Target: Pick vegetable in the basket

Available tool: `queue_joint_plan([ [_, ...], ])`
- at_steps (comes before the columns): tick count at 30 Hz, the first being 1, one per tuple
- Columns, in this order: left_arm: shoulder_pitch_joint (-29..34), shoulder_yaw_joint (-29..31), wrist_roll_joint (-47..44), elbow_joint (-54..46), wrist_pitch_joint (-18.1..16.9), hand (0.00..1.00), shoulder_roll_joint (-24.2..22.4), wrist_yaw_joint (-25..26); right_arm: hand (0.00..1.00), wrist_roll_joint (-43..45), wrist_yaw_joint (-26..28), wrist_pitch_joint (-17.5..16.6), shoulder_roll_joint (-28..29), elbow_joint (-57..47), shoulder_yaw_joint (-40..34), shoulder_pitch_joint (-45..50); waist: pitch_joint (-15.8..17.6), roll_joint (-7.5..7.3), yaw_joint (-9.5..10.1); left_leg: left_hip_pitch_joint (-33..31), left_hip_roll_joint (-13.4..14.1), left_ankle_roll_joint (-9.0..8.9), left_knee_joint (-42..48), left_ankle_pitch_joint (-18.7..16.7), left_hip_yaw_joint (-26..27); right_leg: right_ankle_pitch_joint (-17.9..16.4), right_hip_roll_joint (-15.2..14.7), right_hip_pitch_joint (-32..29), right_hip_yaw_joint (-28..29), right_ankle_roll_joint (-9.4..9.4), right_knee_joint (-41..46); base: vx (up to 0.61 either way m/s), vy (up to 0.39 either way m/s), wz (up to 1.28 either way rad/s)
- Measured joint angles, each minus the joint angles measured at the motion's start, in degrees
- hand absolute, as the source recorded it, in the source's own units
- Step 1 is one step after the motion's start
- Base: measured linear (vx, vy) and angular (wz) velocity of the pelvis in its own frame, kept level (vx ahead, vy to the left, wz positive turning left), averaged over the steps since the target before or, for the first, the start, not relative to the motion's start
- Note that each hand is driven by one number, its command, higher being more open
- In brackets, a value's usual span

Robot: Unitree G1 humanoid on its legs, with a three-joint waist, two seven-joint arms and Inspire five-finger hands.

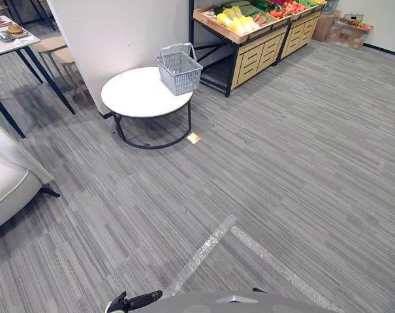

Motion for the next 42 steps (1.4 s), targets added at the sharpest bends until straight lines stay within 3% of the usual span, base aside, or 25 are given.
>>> queue_joint_plan([
  [24,-0.3,-0.1,0.0,0.0,-0.9,1.0,-0.1,0.0,0.0,-3.4,0.2,-1.2,-0.1,-0.2,0.1,-0.5,1.7,0.14,0.08,0.9,0.1,-0.55,-1.0,0.5,1.1,-0.1,0.1,0.1,-0.2,0.21,0.0,-0.04,-0.015,-0.02],
  [34,-0.3,0.0,-0.1,0.5,-0.9,1.0,-0.1,-0.1,0.0,-2.2,0.4,-0.9,0.0,0.0,-0.5,-0.6,1.9,-0.01,0.09,0.9,0.1,-0.54,-1.3,0.7,1.1,-0.1,0.2,0.1,-0.3,0.17,0.0,-0.02,-0.005,0.01],
  [38,-0.9,0.4,-0.3,0.5,-0.9,1.0,-0.1,-0.1,0.0,0.1,0.6,-0.9,0.1,-0.1,-1.3,-1.2,3.6,0.14,-0.05,1.1,0.2,-0.54,-1.0,0.7,0.9,-0.1,0.2,-0.1,-0.3,0.01,1.0,0.0,0.0,0.0],
  [42,-2.4,0.9,-2.9,0.4,-0.9,1.0,0.2,0.1,0.0,2.3,1.0,-1.0,0.5,-0.4,-1.8,-2.1,6.0,-0.48,-0.19,-2.5,0.7,-1.05,2.8,-0.3,1.2,-2.5,-0.3,-4.6,-0.1,-3.2,6.4,-0.03,-0.022,-0.02],
])
